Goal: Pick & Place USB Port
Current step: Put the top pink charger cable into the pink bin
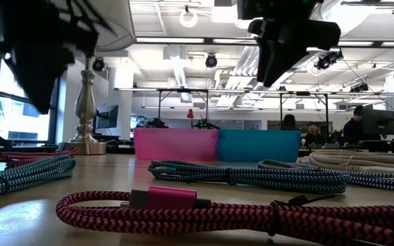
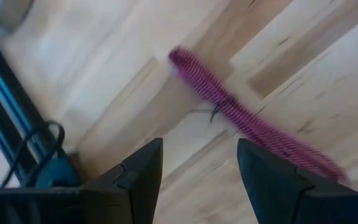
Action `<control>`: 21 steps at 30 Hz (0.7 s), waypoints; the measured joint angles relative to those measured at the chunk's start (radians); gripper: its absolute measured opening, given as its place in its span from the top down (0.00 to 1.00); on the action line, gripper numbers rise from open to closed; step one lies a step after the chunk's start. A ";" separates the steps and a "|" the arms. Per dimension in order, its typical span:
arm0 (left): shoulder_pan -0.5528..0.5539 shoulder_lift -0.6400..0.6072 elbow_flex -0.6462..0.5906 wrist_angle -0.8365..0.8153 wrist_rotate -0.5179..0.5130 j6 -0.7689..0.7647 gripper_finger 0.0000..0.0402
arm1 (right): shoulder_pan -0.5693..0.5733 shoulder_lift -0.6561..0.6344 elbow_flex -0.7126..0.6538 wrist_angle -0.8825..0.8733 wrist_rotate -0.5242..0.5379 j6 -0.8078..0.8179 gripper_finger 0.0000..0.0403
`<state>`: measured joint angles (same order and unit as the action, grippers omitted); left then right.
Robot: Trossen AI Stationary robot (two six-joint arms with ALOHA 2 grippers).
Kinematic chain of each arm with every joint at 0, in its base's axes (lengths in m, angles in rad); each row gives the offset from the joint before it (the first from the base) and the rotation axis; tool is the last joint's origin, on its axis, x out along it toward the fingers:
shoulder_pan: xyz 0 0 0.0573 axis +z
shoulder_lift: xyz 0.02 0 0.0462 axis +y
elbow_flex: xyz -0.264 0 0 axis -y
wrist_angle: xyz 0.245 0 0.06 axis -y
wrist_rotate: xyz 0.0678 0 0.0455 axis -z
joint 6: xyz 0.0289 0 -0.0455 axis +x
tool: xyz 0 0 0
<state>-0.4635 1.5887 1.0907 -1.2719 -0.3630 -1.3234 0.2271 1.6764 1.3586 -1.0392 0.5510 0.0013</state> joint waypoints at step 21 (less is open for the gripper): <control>-0.001 0.000 -0.097 0.255 0.038 -0.074 0.50 | 0.079 0.000 0.000 -0.019 -0.006 -0.054 0.65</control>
<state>-0.4644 1.5887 0.9936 -1.0166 -0.3252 -1.3970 0.3061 1.6764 1.3586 -1.0584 0.5453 -0.0528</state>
